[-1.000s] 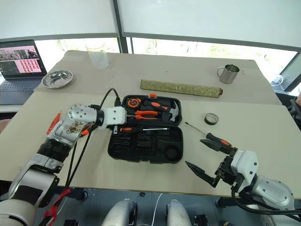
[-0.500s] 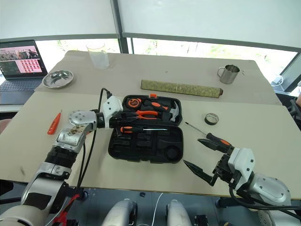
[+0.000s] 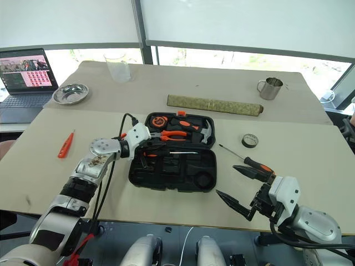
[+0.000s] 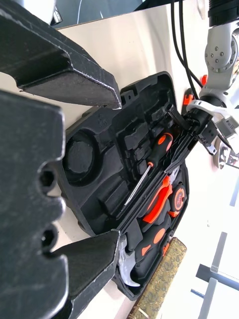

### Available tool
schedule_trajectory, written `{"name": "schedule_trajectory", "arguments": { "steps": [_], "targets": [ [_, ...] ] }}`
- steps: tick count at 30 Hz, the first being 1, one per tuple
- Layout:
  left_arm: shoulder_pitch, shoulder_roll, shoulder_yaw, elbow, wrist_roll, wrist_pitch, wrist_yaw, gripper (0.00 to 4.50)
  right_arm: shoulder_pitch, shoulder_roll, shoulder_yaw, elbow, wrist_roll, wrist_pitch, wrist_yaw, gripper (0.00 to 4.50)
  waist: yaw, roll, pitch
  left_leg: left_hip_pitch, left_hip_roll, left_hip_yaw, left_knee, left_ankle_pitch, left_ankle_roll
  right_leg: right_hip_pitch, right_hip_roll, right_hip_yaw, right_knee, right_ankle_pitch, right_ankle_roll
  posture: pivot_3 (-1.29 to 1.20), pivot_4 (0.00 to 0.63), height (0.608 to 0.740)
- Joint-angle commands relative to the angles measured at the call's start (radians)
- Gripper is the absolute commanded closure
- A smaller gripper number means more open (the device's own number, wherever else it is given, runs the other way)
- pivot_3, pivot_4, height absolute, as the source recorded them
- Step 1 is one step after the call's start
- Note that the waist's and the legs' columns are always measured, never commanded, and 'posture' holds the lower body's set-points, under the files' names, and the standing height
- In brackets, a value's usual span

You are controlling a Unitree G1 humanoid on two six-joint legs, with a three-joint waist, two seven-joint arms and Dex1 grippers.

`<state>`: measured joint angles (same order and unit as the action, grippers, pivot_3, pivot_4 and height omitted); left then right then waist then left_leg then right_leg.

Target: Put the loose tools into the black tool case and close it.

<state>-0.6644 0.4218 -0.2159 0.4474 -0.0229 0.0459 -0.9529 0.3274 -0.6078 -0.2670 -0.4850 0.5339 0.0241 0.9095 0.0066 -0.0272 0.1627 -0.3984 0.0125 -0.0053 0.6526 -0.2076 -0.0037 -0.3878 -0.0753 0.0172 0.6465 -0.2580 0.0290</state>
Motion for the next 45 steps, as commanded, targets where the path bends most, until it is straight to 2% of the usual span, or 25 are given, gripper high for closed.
{"name": "schedule_trajectory", "arguments": {
  "steps": [1, 8, 12, 17, 25, 37, 41, 43, 45],
  "targets": [
    [0.028, -0.002, -0.055, 0.022, 0.055, 0.04, -0.004, 4.49, -0.014, 0.006, -0.005, -0.001, 0.008, -0.012, -0.001, 0.0, 0.001, 0.001, -0.001, 0.0, 0.0, 0.0, 0.0, 0.0, 0.0, 0.0, 0.0, 0.0, 0.0, -0.001, 0.001, 0.0, 0.15, 0.74],
    [0.055, -0.006, -0.064, -0.009, 0.061, 0.075, -0.015, 4.49, -0.031, 0.017, 0.007, 0.014, -0.006, -0.027, -0.003, 0.0, 0.003, 0.002, -0.003, 0.0, 0.0, 0.0, 0.0, 0.0, 0.0, 0.0, 0.0, 0.0, 0.0, -0.001, 0.001, 0.0, 0.15, 0.74],
    [0.039, -0.01, -0.011, -0.007, 0.046, 0.006, 0.039, 4.49, -0.032, 0.024, 0.008, 0.016, -0.012, -0.032, -0.006, 0.0, 0.004, 0.002, -0.003, 0.0, 0.0, 0.0, 0.0, 0.0, 0.0, 0.0, 0.0, 0.0, 0.0, -0.001, 0.001, 0.0, 0.15, 0.74],
    [0.016, -0.025, 0.069, -0.059, -0.057, -0.029, 0.012, 4.49, -0.029, 0.031, 0.009, 0.018, -0.016, -0.031, -0.006, 0.0, 0.004, 0.001, -0.003, -0.001, 0.0, 0.0, 0.0, 0.0, 0.0, -0.001, 0.0, 0.0, 0.0, -0.001, 0.001, 0.0, 0.15, 0.74],
    [0.065, -0.033, 0.026, -0.168, -0.077, 0.066, -0.016, 4.49, -0.028, 0.038, 0.017, 0.02, -0.021, -0.032, -0.002, 0.0, 0.003, 0.001, -0.003, -0.002, 0.0, 0.0, 0.0, 0.0, 0.0, -0.002, 0.0, 0.0, 0.0, 0.001, -0.001, 0.0, 0.15, 0.74],
    [0.102, -0.037, -0.071, -0.119, 0.022, 0.191, 0.036, 4.49, -0.034, 0.047, 0.024, 0.037, -0.029, -0.041, 0.001, 0.0, 0.003, 0.001, -0.003, -0.001, 0.0, 0.0, 0.0, 0.0, 0.0, -0.001, 0.0, 0.0, 0.0, -0.001, 0.002, 0.0, 0.15, 0.74],
    [0.095, -0.059, -0.049, -0.1, -0.003, 0.163, 0.047, 4.49, -0.035, 0.051, 0.021, 0.039, -0.029, -0.044, 0.003, 0.0, 0.006, 0.002, -0.003, 0.0, 0.0, 0.0, 0.0, 0.0, 0.0, 0.001, 0.0, 0.0, 0.0, -0.002, 0.004, 0.0, 0.15, 0.74],
    [0.11, -0.062, 0.024, -0.129, -0.082, 0.091, 0.019, 4.49, -0.026, 0.04, -0.01, 0.035, -0.008, -0.035, 0.008, 0.0, 0.006, 0.002, -0.003, 0.0, 0.0, 0.0, 0.001, 0.0, 0.0, 0.001, 0.0, 0.0, 0.0, -0.002, 0.004, 0.0, 0.15, 0.74],
    [0.129, -0.043, 0.082, -0.159, -0.141, 0.022, -0.021, 3.98, -0.011, 0.027, -0.051, 0.04, 0.01, -0.028, 0.014, 0.0, 0.005, 0.002, -0.003, 0.0, 0.001, 0.0, 0.001, 0.0, 0.0, 0.0, 0.0, 0.0, 0.0, -0.002, 0.003, 0.0, 0.15, 0.74]
  ]
}}
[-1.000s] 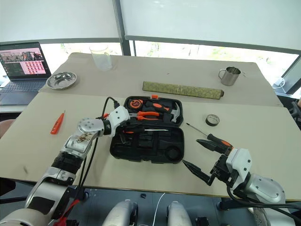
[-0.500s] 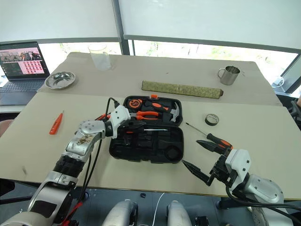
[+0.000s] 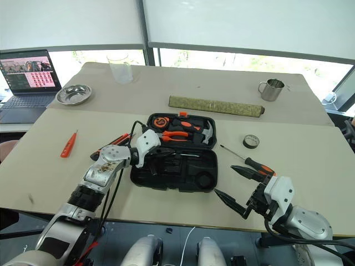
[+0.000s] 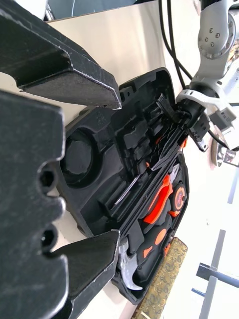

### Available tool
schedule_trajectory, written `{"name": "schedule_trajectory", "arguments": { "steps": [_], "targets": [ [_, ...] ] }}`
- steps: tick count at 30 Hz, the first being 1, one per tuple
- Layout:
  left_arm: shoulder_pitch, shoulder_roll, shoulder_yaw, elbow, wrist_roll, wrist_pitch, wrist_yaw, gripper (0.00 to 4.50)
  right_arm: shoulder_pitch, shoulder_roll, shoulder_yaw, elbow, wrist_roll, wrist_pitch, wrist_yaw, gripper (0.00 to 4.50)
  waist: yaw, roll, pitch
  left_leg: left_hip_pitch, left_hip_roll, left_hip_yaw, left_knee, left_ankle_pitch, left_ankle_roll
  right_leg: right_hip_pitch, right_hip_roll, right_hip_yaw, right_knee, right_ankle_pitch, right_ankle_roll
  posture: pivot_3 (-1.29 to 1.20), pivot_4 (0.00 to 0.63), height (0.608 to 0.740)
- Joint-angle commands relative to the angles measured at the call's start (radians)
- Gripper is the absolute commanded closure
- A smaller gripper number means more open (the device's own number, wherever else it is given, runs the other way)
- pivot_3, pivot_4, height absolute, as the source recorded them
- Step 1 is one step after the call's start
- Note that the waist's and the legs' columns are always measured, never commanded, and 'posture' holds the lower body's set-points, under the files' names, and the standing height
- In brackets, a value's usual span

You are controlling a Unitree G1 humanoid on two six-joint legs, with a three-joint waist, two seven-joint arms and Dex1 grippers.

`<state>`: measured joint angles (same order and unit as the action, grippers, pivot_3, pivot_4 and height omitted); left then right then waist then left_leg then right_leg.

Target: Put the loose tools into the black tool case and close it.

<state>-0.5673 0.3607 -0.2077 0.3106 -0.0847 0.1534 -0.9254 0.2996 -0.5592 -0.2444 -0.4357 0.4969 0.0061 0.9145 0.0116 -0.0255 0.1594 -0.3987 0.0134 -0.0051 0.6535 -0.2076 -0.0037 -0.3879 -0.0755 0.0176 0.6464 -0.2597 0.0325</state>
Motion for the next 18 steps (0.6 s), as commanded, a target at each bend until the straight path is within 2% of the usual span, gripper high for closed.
{"name": "schedule_trajectory", "arguments": {
  "steps": [1, 3, 5, 7, 11, 15, 18],
  "targets": [
    [0.044, 0.032, 0.099, -0.034, -0.107, -0.132, -0.08, 3.72, 0.026, -0.028, -0.097, -0.003, 0.052, -0.012, 0.013, 0.0, -0.002, 0.0, 0.0, -0.001, 0.0, 0.0, 0.0, 0.0, 0.0, -0.001, 0.0, 0.0, 0.0, 0.0, -0.001, 0.0, 0.15, 0.74],
    [0.066, 0.057, 0.138, -0.054, -0.158, -0.19, -0.136, 3.08, 0.045, -0.039, -0.133, 0.008, 0.062, -0.015, 0.021, 0.0, -0.007, -0.001, 0.001, -0.002, 0.001, 0.0, 0.0, 0.0, 0.0, -0.002, 0.0, 0.0, 0.0, 0.003, -0.006, 0.0, 0.15, 0.74],
    [0.121, 0.124, 0.201, -0.129, -0.259, -0.187, -0.242, 2.28, 0.092, -0.05, -0.204, 0.056, 0.061, -0.042, 0.045, 0.0, -0.009, -0.001, 0.001, -0.002, 0.001, 0.0, -0.001, 0.0, 0.0, -0.002, 0.0, 0.0, 0.0, 0.004, -0.007, 0.0, 0.15, 0.74],
    [0.192, 0.2, 0.252, -0.195, -0.333, -0.195, -0.341, 1.56, 0.143, -0.052, -0.27, 0.125, 0.039, -0.092, 0.076, 0.0, -0.009, -0.001, 0.001, -0.001, 0.001, 0.0, -0.002, 0.0, 0.0, -0.002, 0.0, 0.0, 0.0, 0.004, -0.007, 0.0, 0.15, 0.74],
    [0.377, 0.328, 0.363, -0.301, -0.43, -0.155, -0.429, 0.02, 0.236, -0.034, -0.353, 0.305, -0.007, -0.192, 0.105, 0.0, -0.011, 0.0, 0.001, 0.0, 0.002, 0.002, -0.004, 0.0, 0.0, -0.001, -0.002, 0.001, -0.003, 0.003, -0.006, 0.0, 0.15, 0.74],
    [0.484, 0.395, 0.411, -0.275, -0.389, -0.281, -0.486, 0.02, 0.258, -0.045, -0.366, 0.385, -0.025, -0.228, 0.118, 0.0, -0.008, 0.001, 0.001, 0.001, 0.003, 0.003, -0.007, 0.0, 0.0, -0.001, -0.002, 0.002, -0.005, -0.002, -0.004, 0.0, 0.15, 0.74],
    [0.525, 0.399, 0.451, -0.286, -0.434, -0.24, -0.47, 0.02, 0.165, -0.125, -0.349, 0.402, -0.03, -0.163, 0.104, 0.0, -0.009, 0.001, 0.002, 0.002, 0.004, 0.004, -0.007, 0.0, 0.001, -0.001, -0.002, 0.005, -0.005, -0.004, -0.007, 0.0, 0.15, 0.74]
  ]
}}
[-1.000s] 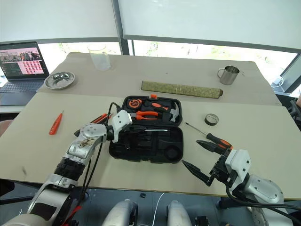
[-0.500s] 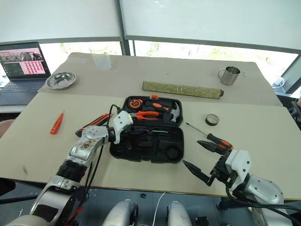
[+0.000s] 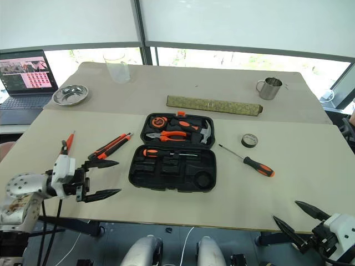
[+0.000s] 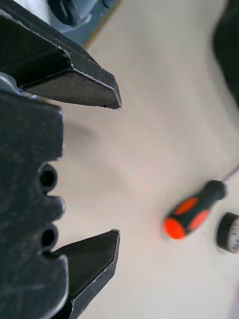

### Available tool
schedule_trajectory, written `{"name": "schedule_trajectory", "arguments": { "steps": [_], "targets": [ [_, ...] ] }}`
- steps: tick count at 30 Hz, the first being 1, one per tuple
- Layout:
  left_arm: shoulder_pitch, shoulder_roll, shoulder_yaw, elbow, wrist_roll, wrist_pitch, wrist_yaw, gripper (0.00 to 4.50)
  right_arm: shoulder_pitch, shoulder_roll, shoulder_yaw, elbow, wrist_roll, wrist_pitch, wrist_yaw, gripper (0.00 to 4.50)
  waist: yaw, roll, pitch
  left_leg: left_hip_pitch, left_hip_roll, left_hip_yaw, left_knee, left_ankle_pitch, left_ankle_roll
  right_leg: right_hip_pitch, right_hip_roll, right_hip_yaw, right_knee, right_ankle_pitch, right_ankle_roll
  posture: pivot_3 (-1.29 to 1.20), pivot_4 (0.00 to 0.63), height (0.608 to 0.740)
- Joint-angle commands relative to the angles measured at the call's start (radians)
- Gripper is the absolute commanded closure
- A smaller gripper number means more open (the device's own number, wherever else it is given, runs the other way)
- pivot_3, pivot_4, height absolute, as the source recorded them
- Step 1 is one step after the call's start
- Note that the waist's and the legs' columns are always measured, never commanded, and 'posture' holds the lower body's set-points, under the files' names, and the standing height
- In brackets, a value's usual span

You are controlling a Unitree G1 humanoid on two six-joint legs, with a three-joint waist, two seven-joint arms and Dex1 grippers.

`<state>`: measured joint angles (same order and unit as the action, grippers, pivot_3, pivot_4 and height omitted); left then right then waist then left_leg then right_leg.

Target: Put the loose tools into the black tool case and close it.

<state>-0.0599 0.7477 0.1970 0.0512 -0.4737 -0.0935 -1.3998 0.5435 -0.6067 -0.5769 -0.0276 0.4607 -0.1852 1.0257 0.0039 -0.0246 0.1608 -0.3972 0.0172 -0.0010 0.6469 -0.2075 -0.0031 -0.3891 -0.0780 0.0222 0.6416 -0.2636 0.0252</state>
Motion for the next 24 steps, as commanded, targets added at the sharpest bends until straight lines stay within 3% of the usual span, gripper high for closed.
{"name": "schedule_trajectory", "arguments": {
  "steps": [1, 4, 8, 14, 17, 24],
  "targets": [
    [0.025, 0.011, 0.05, -0.039, -0.062, 0.027, 0.005, 0.02, -0.132, -0.114, -0.001, -0.004, 0.01, 0.066, -0.008, 0.0, -0.008, 0.001, 0.001, 0.001, 0.0, 0.0, 0.0, 0.0, 0.0, 0.0, 0.0, 0.001, 0.0, 0.0, 0.0, 0.0, 0.15, 0.74],
    [0.031, 0.013, 0.045, -0.089, -0.125, 0.126, 0.01, 0.02, -0.272, -0.217, 0.069, 0.018, -0.025, 0.188, -0.025, 0.0, -0.019, 0.001, 0.002, 0.006, 0.001, 0.003, 0.0, 0.0, 0.0, 0.001, 0.001, 0.01, 0.001, 0.002, 0.002, 0.0, 0.15, 0.74],
    [0.009, 0.017, 0.015, -0.167, -0.179, 0.245, 0.028, 0.02, -0.566, -0.356, 0.277, 0.169, -0.119, 0.362, 0.027, 0.0, -0.019, -0.001, 0.003, 0.006, 0.0, 0.007, -0.001, 0.0, 0.0, 0.0, 0.003, 0.011, 0.001, 0.005, 0.009, 0.0, 0.15, 0.74],
    [-0.027, -0.01, -0.001, -0.201, -0.167, 0.253, 0.062, 0.02, -0.912, -0.366, 0.558, 0.413, -0.322, 0.462, 0.058, 0.0, -0.012, -0.001, 0.003, 0.001, -0.002, 0.01, -0.002, 0.0, 0.001, -0.005, 0.003, 0.01, 0.0, 0.009, 0.003, 0.0, 0.15, 0.74],
    [-0.017, -0.005, 0.012, -0.214, -0.17, 0.254, 0.071, 0.0, -0.997, -0.349, 0.621, 0.49, -0.369, 0.469, 0.07, 0.65, -0.016, -0.001, 0.003, -0.007, -0.003, 0.012, -0.001, -0.001, 0.002, -0.013, 0.002, 0.012, 0.001, 0.01, 0.004, 0.0, 0.15, 0.74],
    [0.024, -0.002, 0.029, -0.239, -0.178, 0.247, 0.062, 0.0, -1.026, -0.36, 0.607, 0.541, -0.352, 0.385, 0.153, 3.04, -0.019, -0.002, 0.003, -0.008, -0.002, 0.013, -0.001, -0.001, 0.002, -0.015, 0.002, 0.013, 0.001, 0.01, 0.004, 0.0, 0.15, 0.74]
  ]
}}
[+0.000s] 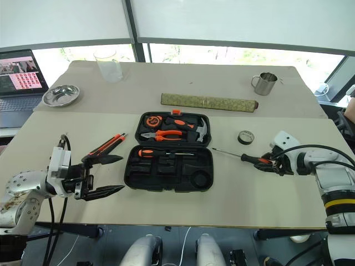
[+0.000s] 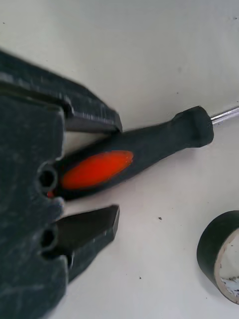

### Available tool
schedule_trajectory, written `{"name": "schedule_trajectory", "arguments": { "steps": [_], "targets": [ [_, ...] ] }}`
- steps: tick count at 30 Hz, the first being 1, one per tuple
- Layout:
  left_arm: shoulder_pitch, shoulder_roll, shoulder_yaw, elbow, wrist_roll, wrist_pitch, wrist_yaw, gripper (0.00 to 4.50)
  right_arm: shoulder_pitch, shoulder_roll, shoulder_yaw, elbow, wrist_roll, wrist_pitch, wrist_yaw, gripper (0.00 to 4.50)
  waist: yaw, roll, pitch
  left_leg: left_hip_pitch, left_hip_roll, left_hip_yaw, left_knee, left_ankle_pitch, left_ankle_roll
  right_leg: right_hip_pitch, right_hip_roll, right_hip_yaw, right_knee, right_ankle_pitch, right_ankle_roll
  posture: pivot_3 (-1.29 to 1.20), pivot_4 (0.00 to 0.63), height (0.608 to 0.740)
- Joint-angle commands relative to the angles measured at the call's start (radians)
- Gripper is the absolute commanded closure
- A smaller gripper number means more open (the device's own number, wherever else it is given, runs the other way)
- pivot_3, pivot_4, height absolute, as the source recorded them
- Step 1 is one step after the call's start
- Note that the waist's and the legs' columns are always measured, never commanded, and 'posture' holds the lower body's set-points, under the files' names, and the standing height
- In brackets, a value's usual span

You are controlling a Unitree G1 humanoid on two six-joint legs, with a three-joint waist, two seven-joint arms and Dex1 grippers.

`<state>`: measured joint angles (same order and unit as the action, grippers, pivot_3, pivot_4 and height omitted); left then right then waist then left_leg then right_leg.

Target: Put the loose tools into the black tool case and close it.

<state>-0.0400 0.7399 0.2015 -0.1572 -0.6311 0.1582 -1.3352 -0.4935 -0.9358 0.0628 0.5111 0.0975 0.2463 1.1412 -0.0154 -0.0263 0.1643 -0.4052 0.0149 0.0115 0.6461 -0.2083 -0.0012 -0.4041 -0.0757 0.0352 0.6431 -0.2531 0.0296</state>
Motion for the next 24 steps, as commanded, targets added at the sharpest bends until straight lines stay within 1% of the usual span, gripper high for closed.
{"name": "schedule_trajectory", "arguments": {
  "steps": [1, 4, 7, 10, 12, 13, 15, 16, 17, 19, 22, 24],
  "targets": [
    [0.006, 0.004, 0.025, -0.033, -0.021, -0.006, -0.001, 0.0, 0.024, -0.041, -0.05, -0.006, 0.026, -0.069, 0.056, 3.43, 0.001, 0.0, 0.0, 0.0, 0.0, 0.0, 0.0, 0.0, 0.0, 0.0, 0.0, 0.0, 0.0, 0.0, 0.0, 0.0, 0.15, 0.74],
    [0.005, -0.01, 0.032, -0.038, -0.037, 0.003, 0.017, 0.0, 0.064, -0.082, -0.099, -0.026, 0.045, -0.128, 0.082, 3.48, 0.009, 0.0, 0.0, 0.0, 0.0, 0.0, 0.0, 0.0, 0.0, 0.0, -0.001, 0.0, 0.0, 0.0, 0.0, 0.0, 0.15, 0.74],
    [0.003, -0.018, 0.041, -0.058, -0.065, 0.031, 0.042, 0.0, 0.114, -0.125, -0.145, -0.126, 0.106, -0.177, 0.178, 3.48, 0.003, 0.0, 0.0, 0.0, 0.0, 0.001, 0.0, 0.0, 0.0, 0.0, -0.001, 0.0, 0.0, 0.0, 0.0, 0.0, 0.15, 0.74],
    [0.015, -0.014, 0.056, -0.053, -0.058, 0.022, 0.045, 0.0, 0.121, -0.15, -0.155, -0.363, 0.231, -0.053, 0.28, 3.48, -0.008, 0.001, 0.0, 0.001, 0.001, 0.001, 0.0, 0.0, 0.0, -0.001, 0.0, 0.002, 0.002, 0.0, 0.0, 0.0, 0.15, 0.74],
    [0.02, -0.013, 0.062, -0.043, -0.053, 0.019, 0.047, 0.0, 0.097, -0.147, -0.131, -0.464, 0.269, 0.018, 0.294, 3.48, -0.021, 0.001, 0.0, 0.002, 0.002, -0.002, -0.001, 0.0, 0.0, 0.0, 0.003, 0.004, 0.002, 0.0, 0.0, 0.0, 0.15, 0.74],
    [0.024, -0.013, 0.065, -0.039, -0.051, 0.016, 0.048, 0.0, 0.064, -0.135, -0.1, -0.513, 0.272, 0.061, 0.285, 3.48, -0.024, 0.001, 0.0, 0.003, 0.002, -0.004, -0.001, 0.0, 0.0, 0.0, 0.004, 0.004, 0.002, 0.0, 0.0, 0.0, 0.15, 0.74],
    [0.032, -0.011, 0.068, -0.028, -0.043, 0.011, 0.046, 0.0, -0.06, -0.057, 0.0, -0.595, 0.26, 0.206, 0.224, 3.48, -0.032, 0.001, 0.0, 0.003, 0.002, -0.005, -0.001, 0.0, 0.0, -0.001, 0.004, 0.004, 0.003, 0.0, 0.0, 0.0, 0.15, 0.74],
    [0.039, -0.01, 0.069, -0.021, -0.036, 0.004, 0.042, 0.0, -0.133, 0.002, 0.071, -0.611, 0.219, 0.242, 0.2, 3.48, -0.034, 0.001, 0.001, 0.005, 0.003, -0.004, -0.001, 0.0, 0.0, -0.001, 0.005, 0.006, 0.003, 0.0, 0.0, 0.0, 0.15, 0.74],
    [0.044, -0.01, 0.068, -0.017, -0.03, -0.001, 0.04, 0.0, -0.182, 0.045, 0.121, -0.614, 0.186, 0.265, 0.182, 3.48, -0.039, 0.0, 0.001, 0.005, 0.003, -0.005, -0.001, 0.0, 0.0, -0.001, 0.006, 0.006, 0.003, 0.0, 0.0, 0.0, 0.15, 0.74],
    [0.056, -0.01, 0.07, -0.006, -0.017, -0.014, 0.036, 0.0, -0.266, 0.119, 0.231, -0.605, 0.118, 0.322, 0.164, 3.48, -0.03, 0.0, 0.001, 0.005, 0.004, -0.005, -0.001, 0.0, 0.0, -0.001, 0.008, 0.006, 0.004, 0.0, 0.0, 0.0, 0.15, 0.74],
    [0.075, -0.011, 0.075, 0.003, -0.003, -0.03, 0.033, 0.0, -0.322, 0.185, 0.326, -0.579, 0.052, 0.362, 0.132, 3.48, -0.011, 0.0, 0.001, 0.002, 0.003, -0.006, 0.0, 0.0, 0.0, -0.003, 0.007, 0.003, 0.004, 0.002, -0.003, 0.0, 0.15, 0.74],
    [0.092, -0.013, 0.082, -0.001, -0.001, -0.038, 0.038, 0.0, -0.337, 0.217, 0.373, -0.564, 0.011, 0.392, 0.1, 3.48, 0.002, 0.0, 0.001, -0.004, 0.002, -0.005, 0.0, 0.0, 0.0, -0.011, 0.002, 0.003, 0.005, 0.002, -0.003, 0.0, 0.15, 0.74]
  ]
}}
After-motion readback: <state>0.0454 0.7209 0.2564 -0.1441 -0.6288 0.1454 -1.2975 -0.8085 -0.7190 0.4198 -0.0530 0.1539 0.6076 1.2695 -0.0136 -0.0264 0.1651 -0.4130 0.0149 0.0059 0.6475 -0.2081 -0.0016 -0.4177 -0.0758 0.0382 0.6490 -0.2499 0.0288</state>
